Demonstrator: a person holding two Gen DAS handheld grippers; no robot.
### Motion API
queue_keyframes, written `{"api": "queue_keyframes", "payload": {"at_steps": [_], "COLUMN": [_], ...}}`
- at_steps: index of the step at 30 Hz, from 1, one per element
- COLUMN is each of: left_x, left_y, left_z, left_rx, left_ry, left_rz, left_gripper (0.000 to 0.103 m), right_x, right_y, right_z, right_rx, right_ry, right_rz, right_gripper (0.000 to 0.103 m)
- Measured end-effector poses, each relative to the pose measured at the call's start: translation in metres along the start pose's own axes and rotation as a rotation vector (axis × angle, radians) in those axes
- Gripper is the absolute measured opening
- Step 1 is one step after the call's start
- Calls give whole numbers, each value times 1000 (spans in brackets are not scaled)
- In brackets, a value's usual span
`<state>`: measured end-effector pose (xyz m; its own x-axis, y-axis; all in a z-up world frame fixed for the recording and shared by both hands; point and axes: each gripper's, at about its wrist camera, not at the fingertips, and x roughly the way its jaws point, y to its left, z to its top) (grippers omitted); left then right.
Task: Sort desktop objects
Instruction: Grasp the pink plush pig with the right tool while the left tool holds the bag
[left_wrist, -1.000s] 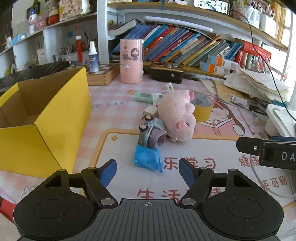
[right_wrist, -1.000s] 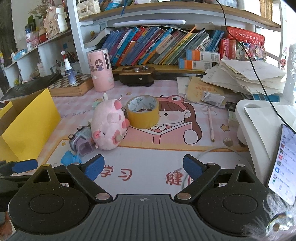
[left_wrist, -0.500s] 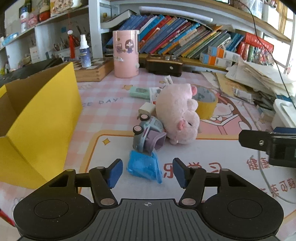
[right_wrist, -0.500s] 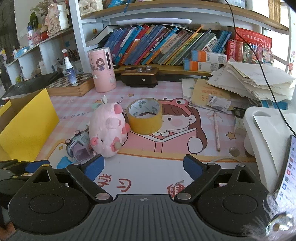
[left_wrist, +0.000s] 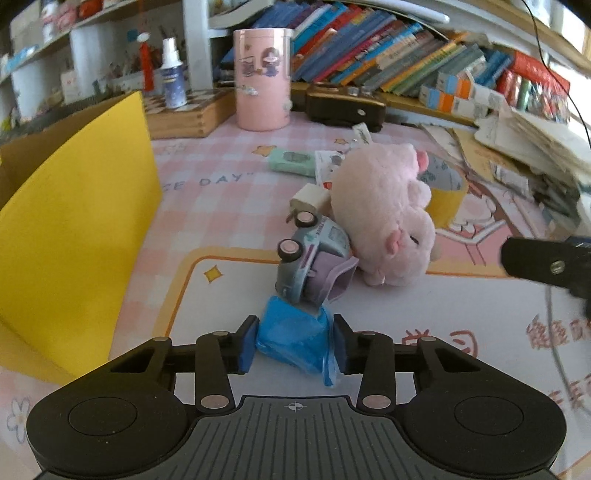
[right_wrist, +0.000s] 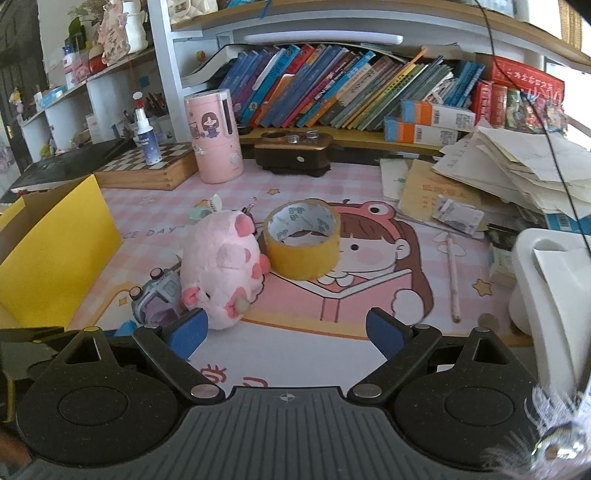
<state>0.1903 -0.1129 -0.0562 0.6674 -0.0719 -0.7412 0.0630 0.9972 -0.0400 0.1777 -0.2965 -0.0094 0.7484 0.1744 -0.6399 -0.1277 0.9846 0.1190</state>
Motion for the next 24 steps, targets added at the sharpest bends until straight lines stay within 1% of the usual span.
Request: {"api": "queue_keyframes", "payload": {"at_steps": [5, 8, 11, 13, 17, 20, 24], "left_x": [-27, -44, -55, -60, -69, -75, -80], "left_y": [10, 14, 10, 10, 13, 13, 12], "left_z": [3, 2, -2, -4, -9, -13, -17], "left_rx": [-35, -31, 25, 41, 33, 40, 29], "left_ry": [-48, -73, -85, -82, -91, -102, -113], "left_rz": [-10, -11, 38, 61, 89, 117, 119], "left_gripper": [39, 39, 39, 39, 39, 39, 39], "right_x": [17, 30, 44, 53, 73, 88, 103], "right_y": [5, 10, 15, 18, 21, 25, 27], "right_z": [7, 12, 18, 22, 29, 32, 33], "right_rx": [-3, 2, 10, 18, 38, 21, 1], "right_ry": [14, 20, 22, 26, 37, 50, 61], "right_rz": [46, 76, 102, 113, 120, 117, 132], "right_gripper": [93, 93, 93, 93, 93, 93, 91]}}
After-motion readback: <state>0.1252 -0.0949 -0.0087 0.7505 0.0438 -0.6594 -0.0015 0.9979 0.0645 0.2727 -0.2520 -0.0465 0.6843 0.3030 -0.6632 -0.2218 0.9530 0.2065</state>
